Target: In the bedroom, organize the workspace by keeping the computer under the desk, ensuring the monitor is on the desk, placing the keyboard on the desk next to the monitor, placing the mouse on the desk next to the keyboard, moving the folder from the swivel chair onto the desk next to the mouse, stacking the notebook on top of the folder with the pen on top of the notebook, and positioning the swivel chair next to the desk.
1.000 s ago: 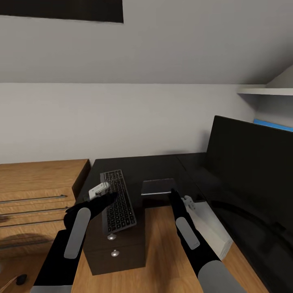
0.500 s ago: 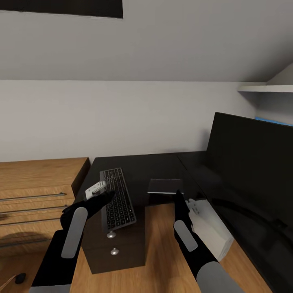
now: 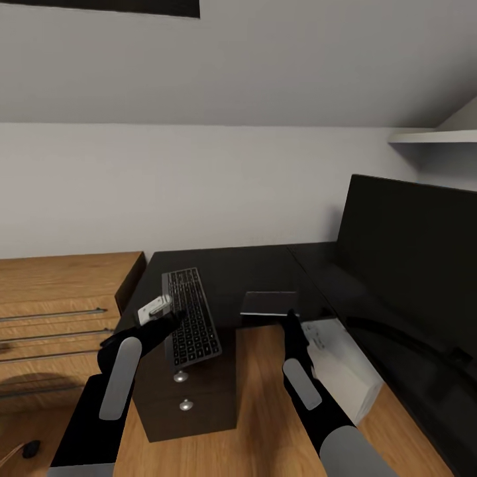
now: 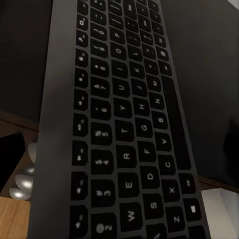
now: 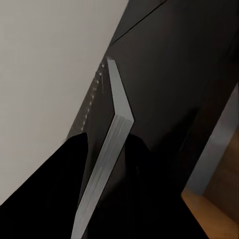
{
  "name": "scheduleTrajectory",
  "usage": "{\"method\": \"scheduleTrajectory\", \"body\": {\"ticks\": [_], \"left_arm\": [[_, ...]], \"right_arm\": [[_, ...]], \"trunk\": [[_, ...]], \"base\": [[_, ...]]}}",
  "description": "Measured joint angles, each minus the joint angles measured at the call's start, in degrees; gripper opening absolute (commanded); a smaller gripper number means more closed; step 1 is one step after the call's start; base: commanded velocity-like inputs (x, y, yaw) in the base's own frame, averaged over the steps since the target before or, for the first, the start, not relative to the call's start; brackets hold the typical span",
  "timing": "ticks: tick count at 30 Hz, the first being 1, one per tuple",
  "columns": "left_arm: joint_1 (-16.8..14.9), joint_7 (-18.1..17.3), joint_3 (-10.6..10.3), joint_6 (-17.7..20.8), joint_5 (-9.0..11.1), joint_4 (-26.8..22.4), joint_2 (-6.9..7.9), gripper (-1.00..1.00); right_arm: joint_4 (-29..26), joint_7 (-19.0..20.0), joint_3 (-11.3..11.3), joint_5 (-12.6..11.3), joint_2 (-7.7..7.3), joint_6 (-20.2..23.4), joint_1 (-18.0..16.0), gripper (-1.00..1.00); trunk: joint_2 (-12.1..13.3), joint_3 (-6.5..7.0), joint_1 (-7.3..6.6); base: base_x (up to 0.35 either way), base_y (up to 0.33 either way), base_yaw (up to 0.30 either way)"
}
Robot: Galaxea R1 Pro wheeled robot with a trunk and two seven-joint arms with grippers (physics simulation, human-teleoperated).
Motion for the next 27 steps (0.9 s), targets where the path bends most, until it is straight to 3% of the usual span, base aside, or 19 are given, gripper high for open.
{"method": "scheduleTrajectory", "body": {"ticks": [7, 22, 25, 26, 27], "left_arm": [[0.00, 0.00, 0.00, -0.02, 0.00, 0.00, 0.05, 1.00], [0.00, -0.32, -0.16, 0.02, 0.01, 0.01, 0.13, 1.00], [0.00, -0.46, -0.17, -0.01, 0.01, 0.00, 0.16, 1.00], [-0.01, -0.56, -0.24, -0.04, 0.02, 0.01, 0.16, 1.00], [0.00, -0.57, -0.24, -0.03, 0.01, 0.00, 0.17, 1.00]], "right_arm": [[0.06, -0.01, 0.00, 0.01, 0.00, 0.18, 0.00, -1.00], [0.26, 0.16, 0.14, 0.48, 0.00, 0.58, -0.02, -1.00], [0.28, 0.20, 0.59, 0.40, 0.00, 0.64, -0.01, -1.00], [0.28, 0.21, 2.42, 0.56, 0.00, 0.70, -0.01, -1.00], [0.30, 0.18, 2.60, 0.30, 0.00, 0.68, 0.00, -1.00]], "trunk": [[-2.81, -1.26, 1.54], [-2.83, -1.26, 1.54], [-2.82, -1.26, 1.54], [-2.82, -1.26, 1.54], [-2.82, -1.26, 1.54]], "base": [[0.000, 0.000, 0.000], [0.000, 0.000, 0.000], [0.000, 0.015, 0.000], [0.005, 0.070, 0.000], [0.018, 0.098, 0.000]]}}
